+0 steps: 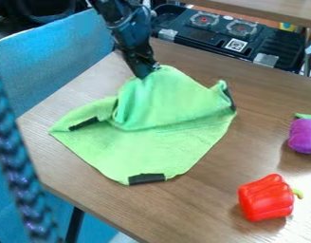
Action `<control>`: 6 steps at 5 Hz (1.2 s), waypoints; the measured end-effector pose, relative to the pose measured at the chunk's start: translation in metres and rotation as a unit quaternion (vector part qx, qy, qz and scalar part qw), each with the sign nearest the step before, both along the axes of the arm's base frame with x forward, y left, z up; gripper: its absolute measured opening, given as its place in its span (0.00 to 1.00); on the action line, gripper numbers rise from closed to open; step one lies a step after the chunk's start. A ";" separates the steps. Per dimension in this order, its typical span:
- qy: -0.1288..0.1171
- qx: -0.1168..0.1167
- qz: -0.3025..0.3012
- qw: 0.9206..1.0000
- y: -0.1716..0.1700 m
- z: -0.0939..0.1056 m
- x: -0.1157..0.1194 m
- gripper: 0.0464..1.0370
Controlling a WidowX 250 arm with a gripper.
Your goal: Unfold the cloth from bottom right to top left
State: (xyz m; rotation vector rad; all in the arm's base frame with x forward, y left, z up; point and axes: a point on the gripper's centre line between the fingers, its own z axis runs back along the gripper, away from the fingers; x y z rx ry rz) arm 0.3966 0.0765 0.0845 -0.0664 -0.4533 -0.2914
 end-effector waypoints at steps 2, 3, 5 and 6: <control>0.001 0.001 0.030 1.000 0.021 0.002 0.022 0.00; 0.007 0.012 0.028 1.000 0.028 0.003 0.028 0.00; 0.017 0.018 0.038 0.999 0.052 0.004 0.040 0.00; 0.031 0.030 0.017 0.999 0.061 0.001 0.050 0.00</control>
